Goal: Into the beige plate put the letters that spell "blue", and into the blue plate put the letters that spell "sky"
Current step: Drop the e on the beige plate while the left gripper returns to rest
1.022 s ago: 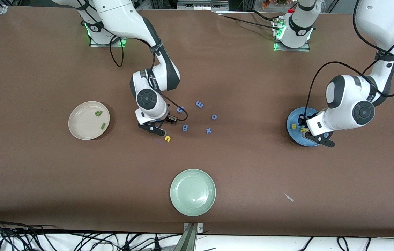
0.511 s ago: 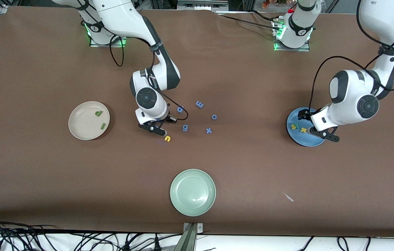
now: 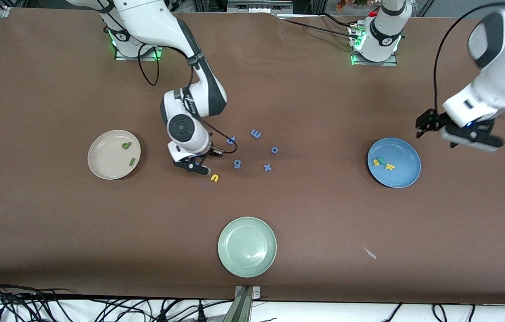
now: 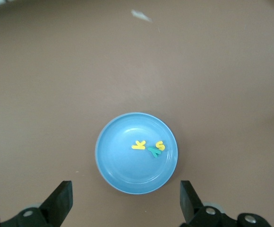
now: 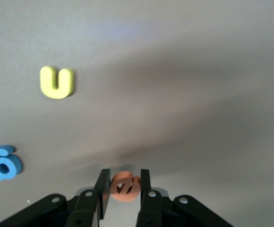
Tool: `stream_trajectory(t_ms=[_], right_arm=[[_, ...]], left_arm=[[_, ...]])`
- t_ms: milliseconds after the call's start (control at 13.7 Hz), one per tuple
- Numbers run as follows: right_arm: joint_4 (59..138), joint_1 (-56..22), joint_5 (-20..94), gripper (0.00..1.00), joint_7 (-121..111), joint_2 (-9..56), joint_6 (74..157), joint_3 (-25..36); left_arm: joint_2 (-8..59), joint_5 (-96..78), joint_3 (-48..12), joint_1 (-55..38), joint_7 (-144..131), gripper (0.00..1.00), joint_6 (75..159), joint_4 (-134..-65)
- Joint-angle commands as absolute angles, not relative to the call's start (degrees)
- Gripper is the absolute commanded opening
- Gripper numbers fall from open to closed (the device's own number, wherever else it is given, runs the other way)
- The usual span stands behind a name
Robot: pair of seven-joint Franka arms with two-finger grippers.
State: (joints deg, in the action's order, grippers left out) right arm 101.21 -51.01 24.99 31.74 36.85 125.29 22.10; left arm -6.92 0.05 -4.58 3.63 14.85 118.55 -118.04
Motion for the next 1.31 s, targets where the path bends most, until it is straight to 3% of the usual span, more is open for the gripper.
stream_trajectory(t_ms=[0,219,438,657,803,876,949,1022,1095,1241], right_arm=[[102.7,-49.0,26.1,0.08,22.7,31.4,116.2,26.3],[103.3,-49.0,25.7,0.09,19.6,30.9,108.6,34.0],[106.4,-48.8,25.6,0.09,8.7,32.1,107.7,41.0],[109.5,-48.1,25.5,0.10,1.0,32.6,108.1,44.6],[110.6,-46.2,25.4,0.11,-3.9,33.1,109.2,45.5],[111.8,-45.3,25.5,0.19,-5.7,33.2,110.9,45.6],[113.0,-44.6,25.5,0.45,-6.1,33.1,112.6,45.5],[113.3,-44.6,25.6,0.95,-6.0,33.1,112.4,45.6],[113.0,-44.7,25.5,1.00,-6.1,32.6,112.0,45.6],[110.8,-45.5,25.5,1.00,-5.3,32.2,110.0,45.4]], left_arm=[[-14.5,2.0,-4.7,3.2,7.5,1.00,113.1,-118.1],[-16.2,1.4,-5.1,3.0,1.8,1.00,98.9,-110.2],[-14.9,-0.8,-4.5,2.0,1.1,1.00,96.1,-107.7],[-4.8,-0.8,-3.5,1.0,0.2,1.00,87.1,-94.5],[-2.6,-0.9,-3.6,1.9,-0.3,1.00,86.4,-92.5],[-2.6,-0.9,-3.6,1.9,-0.3,1.00,86.3,-92.5],[-2.6,-0.9,-3.7,1.8,-0.4,1.00,86.3,-92.4],[-2.6,-0.9,-3.9,1.8,-0.4,1.00,86.2,-92.4],[-2.6,-0.9,-3.9,1.8,-0.4,1.00,86.2,-92.3],[-2.5,-0.8,-3.9,1.8,-0.5,1.00,86.2,-92.2]])
